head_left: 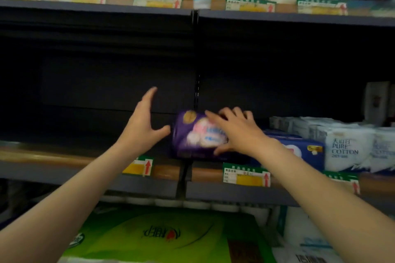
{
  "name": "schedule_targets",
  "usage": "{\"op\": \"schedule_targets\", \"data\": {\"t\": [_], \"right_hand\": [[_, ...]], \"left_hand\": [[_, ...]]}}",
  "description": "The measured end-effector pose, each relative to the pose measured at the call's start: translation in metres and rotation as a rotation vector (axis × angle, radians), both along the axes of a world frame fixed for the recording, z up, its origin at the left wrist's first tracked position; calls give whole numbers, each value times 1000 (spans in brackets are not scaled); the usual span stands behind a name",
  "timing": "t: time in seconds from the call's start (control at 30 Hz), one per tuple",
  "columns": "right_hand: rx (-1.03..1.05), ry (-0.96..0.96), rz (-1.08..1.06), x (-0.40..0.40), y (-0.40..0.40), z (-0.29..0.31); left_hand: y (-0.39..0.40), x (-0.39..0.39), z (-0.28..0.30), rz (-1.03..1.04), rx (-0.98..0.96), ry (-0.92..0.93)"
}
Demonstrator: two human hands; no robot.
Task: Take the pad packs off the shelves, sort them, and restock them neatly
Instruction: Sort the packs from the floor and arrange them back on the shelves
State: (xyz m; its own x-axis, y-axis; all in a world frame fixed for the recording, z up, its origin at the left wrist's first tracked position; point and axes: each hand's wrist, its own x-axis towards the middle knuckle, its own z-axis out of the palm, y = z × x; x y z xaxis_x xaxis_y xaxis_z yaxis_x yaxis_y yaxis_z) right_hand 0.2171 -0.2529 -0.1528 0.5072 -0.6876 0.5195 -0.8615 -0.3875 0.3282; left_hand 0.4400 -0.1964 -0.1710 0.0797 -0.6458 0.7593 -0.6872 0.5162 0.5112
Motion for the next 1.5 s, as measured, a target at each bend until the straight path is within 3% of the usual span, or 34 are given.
{"op": "schedule_targets", "data": {"t": [0.07,0.13,0.33,0.43,0.6,0.8,0.97,1.1,1.23,1.5], "right_hand": [[39,96,-42,0,-1,-5],[108,38,-16,-4,1,-3],[-29,113,-138,4,5,-12],[-88,51,-122,6,16,-13],[-238,-133,28,-11,50,-21],[-211,-397,255,-32,77,-60],[-195,-462,473,-28,124,-165],[199,-389,391,-36,151,-277],[647,-192,242,-42,174,-376],[1485,352,265,-20,281,-530]], "left_hand": [[-1,0,-4,98,36,-329],[-6,-3,-4,130,201,-518],[-12,-20,-3,290,460,-687],[-3,-19,-9,348,334,-676],[29,-14,-54,302,-77,-407],[49,-13,-96,233,-204,-287],[94,-28,-173,166,-237,-271],[136,-32,-275,47,22,-435],[169,-34,-362,-62,287,-688],[243,-43,-460,-337,455,-1196]]}}
